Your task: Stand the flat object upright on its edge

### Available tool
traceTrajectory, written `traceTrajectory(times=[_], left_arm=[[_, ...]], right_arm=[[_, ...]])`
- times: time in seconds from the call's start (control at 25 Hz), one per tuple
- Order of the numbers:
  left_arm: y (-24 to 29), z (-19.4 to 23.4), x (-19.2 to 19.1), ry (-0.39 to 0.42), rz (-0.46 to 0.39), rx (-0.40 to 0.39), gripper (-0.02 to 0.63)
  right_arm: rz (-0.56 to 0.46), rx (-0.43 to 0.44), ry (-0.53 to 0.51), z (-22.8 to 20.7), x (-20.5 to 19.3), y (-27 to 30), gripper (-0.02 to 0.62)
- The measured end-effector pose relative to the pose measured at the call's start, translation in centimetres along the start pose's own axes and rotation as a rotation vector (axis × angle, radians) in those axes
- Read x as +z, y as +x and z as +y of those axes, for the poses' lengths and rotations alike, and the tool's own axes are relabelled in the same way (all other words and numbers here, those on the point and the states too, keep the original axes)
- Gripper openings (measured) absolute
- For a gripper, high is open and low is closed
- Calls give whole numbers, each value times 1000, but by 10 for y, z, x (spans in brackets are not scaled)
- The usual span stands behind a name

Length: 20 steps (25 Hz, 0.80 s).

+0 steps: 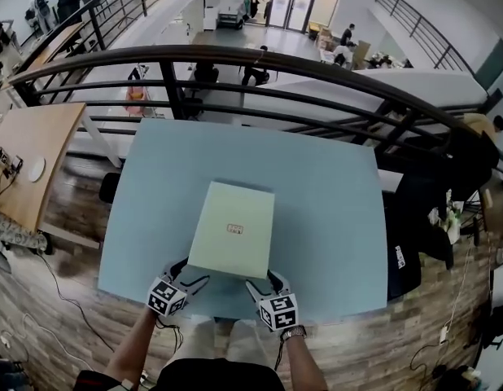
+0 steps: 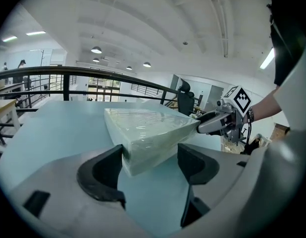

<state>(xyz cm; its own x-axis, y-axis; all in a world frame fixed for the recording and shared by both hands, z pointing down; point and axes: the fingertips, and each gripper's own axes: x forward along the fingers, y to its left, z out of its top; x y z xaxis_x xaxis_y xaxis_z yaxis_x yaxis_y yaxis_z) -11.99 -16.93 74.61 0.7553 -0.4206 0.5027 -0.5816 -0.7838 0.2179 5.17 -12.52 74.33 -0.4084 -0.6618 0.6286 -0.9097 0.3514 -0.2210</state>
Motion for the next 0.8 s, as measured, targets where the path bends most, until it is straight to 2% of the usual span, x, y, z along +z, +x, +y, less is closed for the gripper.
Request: traceTrajectory(times=[0.8], left_arm=[[-10,-32,46,-38,-119,58,336]], right_arm=[[-64,51,-87,-18,40,-36,273]])
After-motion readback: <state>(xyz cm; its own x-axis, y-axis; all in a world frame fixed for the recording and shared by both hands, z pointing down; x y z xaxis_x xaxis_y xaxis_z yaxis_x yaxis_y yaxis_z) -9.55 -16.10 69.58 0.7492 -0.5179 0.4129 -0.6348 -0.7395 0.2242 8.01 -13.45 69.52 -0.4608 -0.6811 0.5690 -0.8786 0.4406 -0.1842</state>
